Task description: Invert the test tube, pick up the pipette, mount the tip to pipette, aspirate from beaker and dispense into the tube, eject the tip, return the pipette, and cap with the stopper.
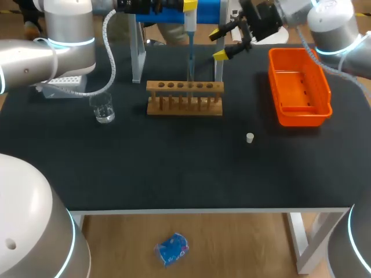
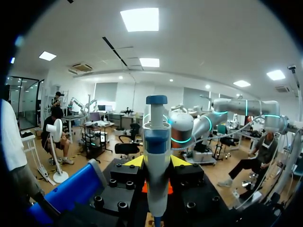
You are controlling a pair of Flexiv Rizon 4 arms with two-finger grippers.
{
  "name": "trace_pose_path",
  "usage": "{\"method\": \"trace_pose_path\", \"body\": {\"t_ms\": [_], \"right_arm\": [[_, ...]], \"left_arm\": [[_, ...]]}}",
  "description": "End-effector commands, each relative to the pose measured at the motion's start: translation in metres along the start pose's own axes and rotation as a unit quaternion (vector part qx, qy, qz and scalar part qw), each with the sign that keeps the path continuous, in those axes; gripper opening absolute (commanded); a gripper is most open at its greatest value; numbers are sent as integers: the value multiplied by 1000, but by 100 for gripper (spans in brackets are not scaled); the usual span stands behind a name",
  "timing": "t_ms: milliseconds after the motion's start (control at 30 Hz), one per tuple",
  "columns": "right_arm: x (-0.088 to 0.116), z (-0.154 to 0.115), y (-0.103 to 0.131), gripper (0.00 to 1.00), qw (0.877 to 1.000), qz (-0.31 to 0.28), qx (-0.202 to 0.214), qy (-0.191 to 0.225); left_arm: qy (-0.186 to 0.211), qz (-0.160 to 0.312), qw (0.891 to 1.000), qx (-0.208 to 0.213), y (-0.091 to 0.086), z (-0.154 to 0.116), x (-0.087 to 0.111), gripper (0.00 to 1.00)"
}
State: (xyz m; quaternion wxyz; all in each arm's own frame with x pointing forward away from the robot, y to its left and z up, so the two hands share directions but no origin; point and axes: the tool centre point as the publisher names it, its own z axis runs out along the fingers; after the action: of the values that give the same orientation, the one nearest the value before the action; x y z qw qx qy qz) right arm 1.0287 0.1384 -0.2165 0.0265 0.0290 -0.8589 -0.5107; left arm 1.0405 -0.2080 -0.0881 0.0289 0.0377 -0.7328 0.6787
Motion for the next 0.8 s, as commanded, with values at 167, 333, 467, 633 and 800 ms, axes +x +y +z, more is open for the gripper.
{"method": "trace_pose_path", "body": {"t_ms": [167,333,467,633,800], "right_arm": [[21,-53,32,100,999,-27,-3,-31],[22,-73,52,100,999,-35,-4,-38],[24,-84,71,86,998,-44,-5,-37],[25,-93,99,0,996,-72,-19,-42],[23,-99,123,0,995,-87,-30,-32]], "left_arm": [[1,0,1000,-1,0,0,-1,0],[1,0,1000,-1,0,0,-1,0],[1,0,1000,-1,0,0,-1,0],[1,0,1000,-1,0,0,-1,0],[1,0,1000,-1,0,0,-1,0]]}}
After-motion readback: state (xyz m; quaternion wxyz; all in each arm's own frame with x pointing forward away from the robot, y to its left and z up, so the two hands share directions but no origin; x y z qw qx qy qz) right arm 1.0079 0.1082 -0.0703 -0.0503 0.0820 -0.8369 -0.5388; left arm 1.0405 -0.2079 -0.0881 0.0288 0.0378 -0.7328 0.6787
